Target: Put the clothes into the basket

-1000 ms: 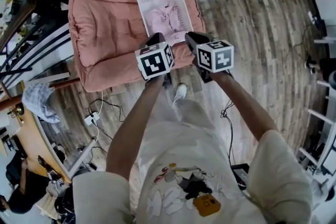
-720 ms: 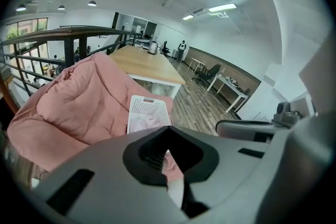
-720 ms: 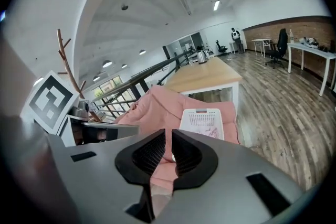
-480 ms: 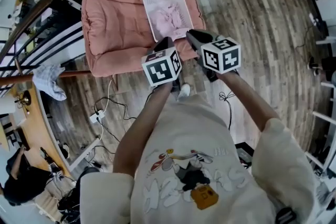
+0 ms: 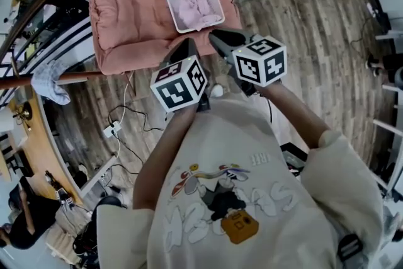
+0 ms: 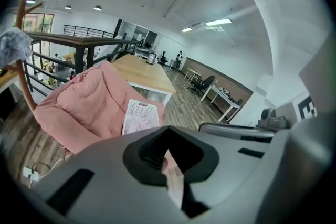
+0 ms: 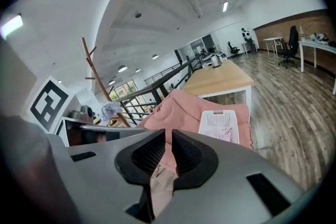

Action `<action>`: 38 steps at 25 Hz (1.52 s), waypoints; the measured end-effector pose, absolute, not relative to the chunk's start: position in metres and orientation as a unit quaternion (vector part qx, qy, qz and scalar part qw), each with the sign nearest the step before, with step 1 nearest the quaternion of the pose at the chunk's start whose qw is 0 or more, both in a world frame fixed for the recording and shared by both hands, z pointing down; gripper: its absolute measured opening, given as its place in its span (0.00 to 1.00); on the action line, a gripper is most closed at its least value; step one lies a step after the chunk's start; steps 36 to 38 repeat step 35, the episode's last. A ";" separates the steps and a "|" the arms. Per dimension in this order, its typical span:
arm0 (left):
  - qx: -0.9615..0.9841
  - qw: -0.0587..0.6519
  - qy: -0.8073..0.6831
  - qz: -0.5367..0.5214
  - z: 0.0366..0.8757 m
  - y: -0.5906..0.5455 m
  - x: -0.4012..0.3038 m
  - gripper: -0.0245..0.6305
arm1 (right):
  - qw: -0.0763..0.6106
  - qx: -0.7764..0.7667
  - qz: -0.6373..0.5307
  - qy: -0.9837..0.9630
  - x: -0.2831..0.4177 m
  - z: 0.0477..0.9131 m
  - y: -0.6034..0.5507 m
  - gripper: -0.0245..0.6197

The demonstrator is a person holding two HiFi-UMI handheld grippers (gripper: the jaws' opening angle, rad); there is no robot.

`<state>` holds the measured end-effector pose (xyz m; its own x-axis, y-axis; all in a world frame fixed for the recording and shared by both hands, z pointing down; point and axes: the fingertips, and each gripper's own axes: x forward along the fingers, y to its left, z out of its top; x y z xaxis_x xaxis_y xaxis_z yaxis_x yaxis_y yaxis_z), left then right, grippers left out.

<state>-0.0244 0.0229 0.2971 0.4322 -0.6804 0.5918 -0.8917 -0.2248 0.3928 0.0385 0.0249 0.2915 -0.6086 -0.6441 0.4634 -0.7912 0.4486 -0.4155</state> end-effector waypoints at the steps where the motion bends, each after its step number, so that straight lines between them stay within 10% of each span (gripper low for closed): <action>1: 0.769 0.360 -0.506 0.150 0.297 0.031 -0.022 0.04 | 0.116 0.427 0.311 -0.841 0.040 0.288 0.032 0.12; 38: 0.780 0.370 -0.482 0.154 0.301 0.094 -0.036 0.04 | 0.108 0.408 0.357 -0.834 0.021 0.297 0.116 0.12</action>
